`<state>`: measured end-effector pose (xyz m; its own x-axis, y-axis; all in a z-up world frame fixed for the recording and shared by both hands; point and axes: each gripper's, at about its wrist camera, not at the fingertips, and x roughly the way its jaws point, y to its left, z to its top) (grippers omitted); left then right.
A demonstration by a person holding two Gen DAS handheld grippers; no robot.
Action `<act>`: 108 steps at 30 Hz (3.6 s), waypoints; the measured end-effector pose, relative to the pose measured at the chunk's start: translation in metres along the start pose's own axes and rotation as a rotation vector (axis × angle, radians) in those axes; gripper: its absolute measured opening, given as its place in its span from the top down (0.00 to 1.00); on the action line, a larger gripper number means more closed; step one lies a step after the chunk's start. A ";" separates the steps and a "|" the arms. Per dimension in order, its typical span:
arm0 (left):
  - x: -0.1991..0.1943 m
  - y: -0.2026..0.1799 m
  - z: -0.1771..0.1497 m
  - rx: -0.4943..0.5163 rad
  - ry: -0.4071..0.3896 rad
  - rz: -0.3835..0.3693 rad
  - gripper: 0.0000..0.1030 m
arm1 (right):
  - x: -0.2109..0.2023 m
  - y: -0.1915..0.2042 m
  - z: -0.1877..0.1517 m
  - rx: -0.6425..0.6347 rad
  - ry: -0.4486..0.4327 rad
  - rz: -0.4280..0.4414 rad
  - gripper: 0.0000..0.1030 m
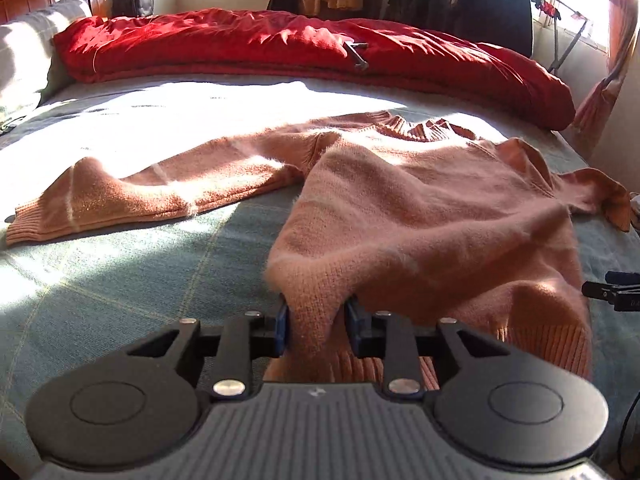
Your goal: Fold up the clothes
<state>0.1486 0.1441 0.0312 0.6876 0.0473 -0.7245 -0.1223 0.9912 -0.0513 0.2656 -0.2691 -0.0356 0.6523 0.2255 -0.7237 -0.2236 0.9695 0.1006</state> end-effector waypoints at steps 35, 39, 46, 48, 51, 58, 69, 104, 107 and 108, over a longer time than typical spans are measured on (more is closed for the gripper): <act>0.050 -0.217 -0.017 0.898 0.047 -0.325 0.31 | -0.032 -0.017 -0.025 0.067 -0.028 -0.077 0.00; 0.054 -0.188 0.011 0.775 0.015 -0.240 0.31 | -0.032 -0.018 -0.020 0.073 -0.038 -0.063 0.00; 0.080 -0.136 0.059 0.455 0.007 -0.254 0.30 | -0.027 -0.017 -0.013 0.125 -0.032 0.051 0.00; 0.086 -0.125 0.069 0.408 -0.014 -0.250 0.30 | -0.026 -0.012 -0.011 0.119 -0.030 0.079 0.00; 0.095 -0.112 0.081 0.350 -0.035 -0.238 0.30 | -0.024 -0.005 -0.009 0.112 -0.028 0.121 0.00; 0.107 -0.097 0.095 0.306 -0.066 -0.192 0.30 | -0.015 0.011 0.005 0.141 -0.027 0.294 0.00; 0.097 -0.071 0.083 0.247 -0.044 -0.160 0.31 | 0.056 0.040 0.036 0.347 0.020 0.713 0.00; 0.073 -0.114 0.030 0.378 0.037 -0.286 0.30 | 0.041 0.025 -0.017 0.243 -0.053 0.739 0.03; 0.072 -0.112 0.027 0.369 0.041 -0.280 0.30 | 0.034 0.022 -0.010 0.253 -0.053 0.776 0.23; 0.072 -0.111 0.027 0.365 0.043 -0.280 0.30 | 0.030 0.021 -0.007 0.254 -0.059 0.800 0.32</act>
<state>0.2306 0.0410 0.0032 0.6270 -0.2258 -0.7455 0.3288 0.9443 -0.0095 0.2752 -0.2426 -0.0597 0.4052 0.8515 -0.3327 -0.4690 0.5060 0.7239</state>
